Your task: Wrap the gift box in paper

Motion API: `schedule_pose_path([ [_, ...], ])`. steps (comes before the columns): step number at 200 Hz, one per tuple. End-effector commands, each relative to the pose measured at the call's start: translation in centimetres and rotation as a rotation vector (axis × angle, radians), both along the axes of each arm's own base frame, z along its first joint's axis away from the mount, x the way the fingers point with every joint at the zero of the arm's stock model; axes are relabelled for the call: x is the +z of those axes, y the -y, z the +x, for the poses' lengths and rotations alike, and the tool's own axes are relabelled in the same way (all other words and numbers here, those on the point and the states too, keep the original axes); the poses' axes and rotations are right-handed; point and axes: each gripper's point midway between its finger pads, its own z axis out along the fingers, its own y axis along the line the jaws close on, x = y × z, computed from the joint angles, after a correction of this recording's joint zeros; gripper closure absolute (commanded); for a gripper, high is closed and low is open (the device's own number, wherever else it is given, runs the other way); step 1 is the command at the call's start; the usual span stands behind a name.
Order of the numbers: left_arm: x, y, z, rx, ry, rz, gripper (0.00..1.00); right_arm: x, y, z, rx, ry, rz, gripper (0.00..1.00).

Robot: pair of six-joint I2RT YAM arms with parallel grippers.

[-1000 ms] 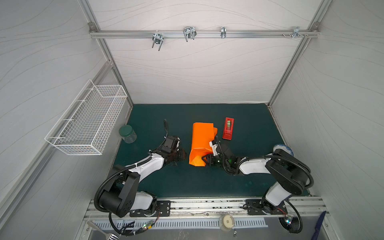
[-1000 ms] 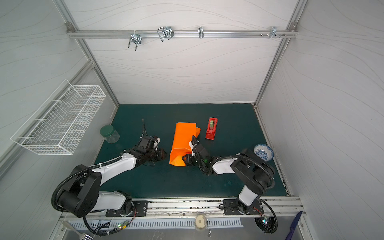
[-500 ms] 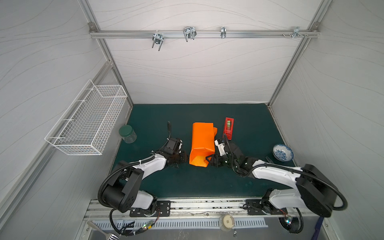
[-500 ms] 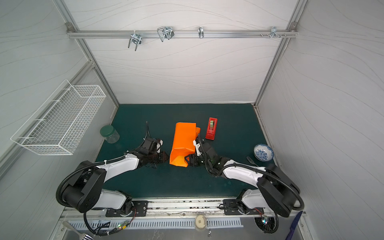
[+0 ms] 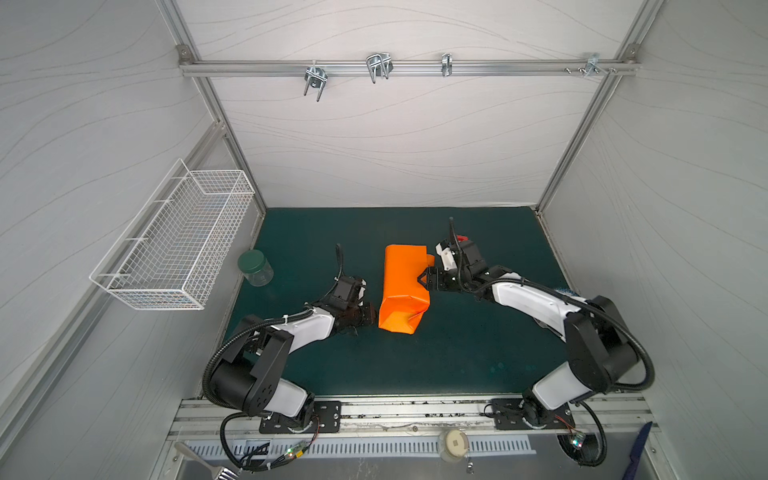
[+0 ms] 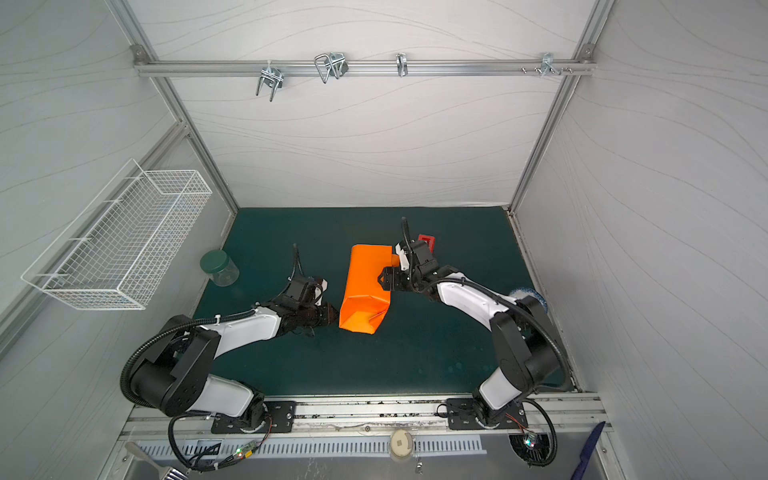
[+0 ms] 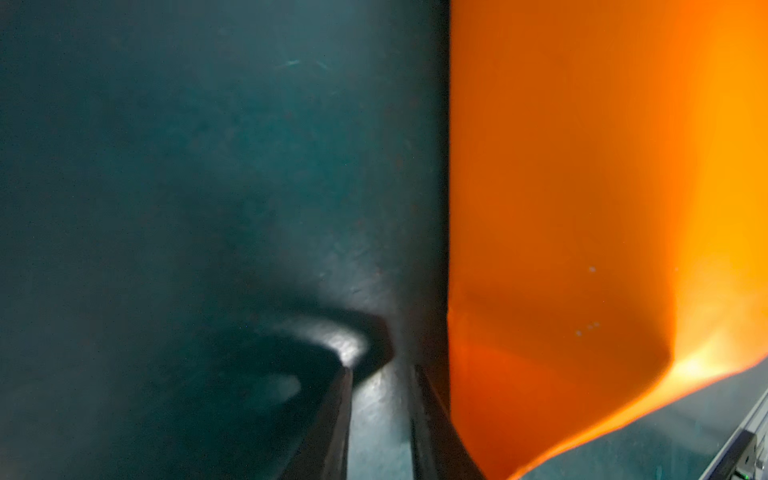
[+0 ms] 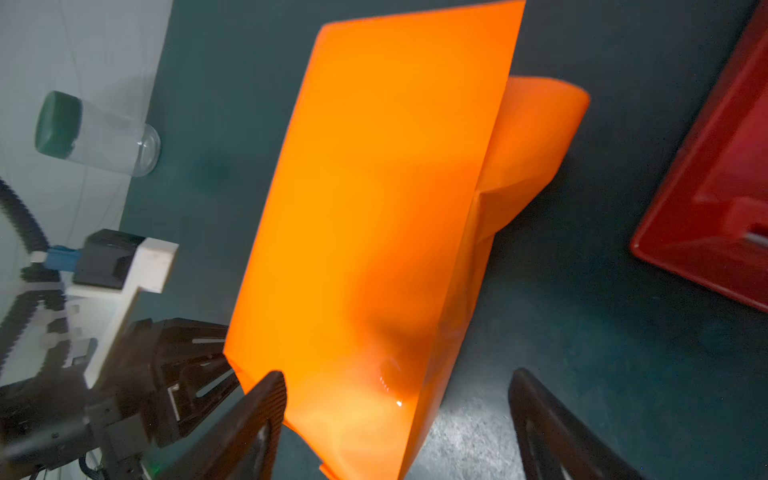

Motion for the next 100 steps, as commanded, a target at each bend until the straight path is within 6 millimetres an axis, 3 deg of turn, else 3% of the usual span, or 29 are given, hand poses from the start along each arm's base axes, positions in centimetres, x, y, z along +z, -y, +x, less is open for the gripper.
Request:
schedule_pose_path([
  [1, 0.7, 1.4, 1.0, -0.055, 0.045, -0.015, 0.73, -1.3, -0.3, -0.2, 0.039, -0.059, -0.007, 0.17],
  [100, 1.7, 5.1, 1.2, -0.103, 0.088, -0.096, 0.73, -4.1, -0.1, -0.7, 0.049, -0.105, -0.034, 0.21],
])
